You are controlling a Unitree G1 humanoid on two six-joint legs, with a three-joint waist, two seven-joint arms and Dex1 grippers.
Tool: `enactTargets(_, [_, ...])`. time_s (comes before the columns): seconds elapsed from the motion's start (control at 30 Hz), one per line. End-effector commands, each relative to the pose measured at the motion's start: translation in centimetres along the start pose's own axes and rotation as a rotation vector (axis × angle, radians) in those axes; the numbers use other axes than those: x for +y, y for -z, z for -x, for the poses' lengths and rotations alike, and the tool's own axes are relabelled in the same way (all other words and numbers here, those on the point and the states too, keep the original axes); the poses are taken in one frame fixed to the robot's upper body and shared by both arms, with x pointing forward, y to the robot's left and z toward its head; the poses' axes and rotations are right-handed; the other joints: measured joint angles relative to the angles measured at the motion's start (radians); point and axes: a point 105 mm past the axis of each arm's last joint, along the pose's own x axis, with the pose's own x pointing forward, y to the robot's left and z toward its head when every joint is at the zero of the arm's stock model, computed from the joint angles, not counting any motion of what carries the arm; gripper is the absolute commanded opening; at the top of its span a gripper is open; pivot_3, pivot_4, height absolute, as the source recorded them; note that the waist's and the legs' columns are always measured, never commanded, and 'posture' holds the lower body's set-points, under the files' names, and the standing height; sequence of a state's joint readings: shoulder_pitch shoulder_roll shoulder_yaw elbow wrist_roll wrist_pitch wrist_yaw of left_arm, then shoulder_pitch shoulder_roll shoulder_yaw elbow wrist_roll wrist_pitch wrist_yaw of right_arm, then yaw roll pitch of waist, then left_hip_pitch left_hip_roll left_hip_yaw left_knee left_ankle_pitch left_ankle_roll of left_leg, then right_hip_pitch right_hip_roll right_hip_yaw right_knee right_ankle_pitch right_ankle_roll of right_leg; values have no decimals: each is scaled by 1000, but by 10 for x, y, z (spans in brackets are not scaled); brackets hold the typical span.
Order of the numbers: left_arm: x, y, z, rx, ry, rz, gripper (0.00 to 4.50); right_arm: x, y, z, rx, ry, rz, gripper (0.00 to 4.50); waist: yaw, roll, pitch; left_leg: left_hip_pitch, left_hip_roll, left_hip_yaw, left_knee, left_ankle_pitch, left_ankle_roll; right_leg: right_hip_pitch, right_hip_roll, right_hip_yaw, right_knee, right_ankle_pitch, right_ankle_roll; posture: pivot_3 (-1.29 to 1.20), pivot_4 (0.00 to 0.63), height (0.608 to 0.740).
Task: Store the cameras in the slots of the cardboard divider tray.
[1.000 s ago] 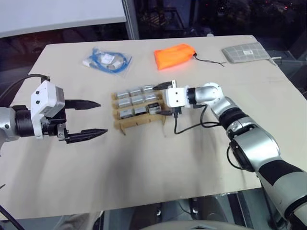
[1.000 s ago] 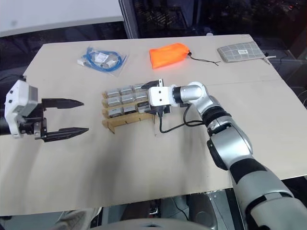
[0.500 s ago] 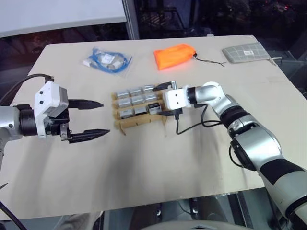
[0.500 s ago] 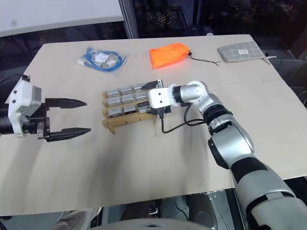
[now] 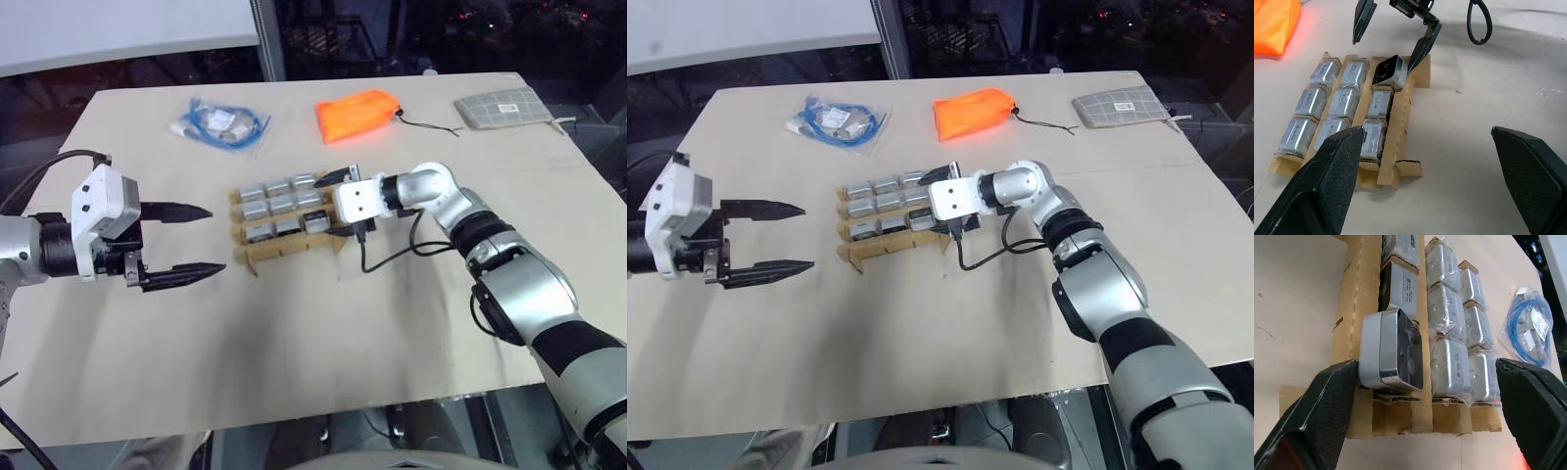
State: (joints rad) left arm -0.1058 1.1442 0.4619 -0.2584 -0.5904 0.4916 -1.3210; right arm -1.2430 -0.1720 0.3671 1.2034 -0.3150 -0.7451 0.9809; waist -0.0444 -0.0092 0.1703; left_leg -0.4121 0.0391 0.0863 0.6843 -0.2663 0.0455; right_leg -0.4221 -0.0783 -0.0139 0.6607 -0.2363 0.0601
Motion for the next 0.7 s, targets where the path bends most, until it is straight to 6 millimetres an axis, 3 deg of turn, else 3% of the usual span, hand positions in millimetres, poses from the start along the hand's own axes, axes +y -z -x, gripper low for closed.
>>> enactTargets(0.03, [3,-8,2,-22,-16,-37,4354,12,10,-2,58,-68,-5,4453,0,0,0,0,0,0,0,0,0,0,0,0,0,0,0,0,150,740])
enactTargets(0.23, [2,-8,2,-24,-14,-38,4354,10,3,-4,18,-43,8,4453,0,0,0,0,0,0,0,0,0,0,0,0,0,0,0,0,150,740])
enactTargets(0.33, [2,-8,1,-24,-14,-37,4354,10,1,-5,-3,-38,16,3186,0,0,0,0,0,0,0,0,0,0,0,0,0,0,0,0,150,740])
enactTargets(0.5, [2,-8,1,-26,-11,-35,4354,12,-2,-4,-24,-37,28,702,0,0,0,0,0,0,0,0,0,0,0,0,0,0,0,0,150,740])
enactTargets(0.7, [2,-8,0,-28,-9,-35,4354,4,-7,-1,-61,-13,15,668,0,0,0,-1,0,0,0,0,0,0,0,0,0,0,0,0,150,740])
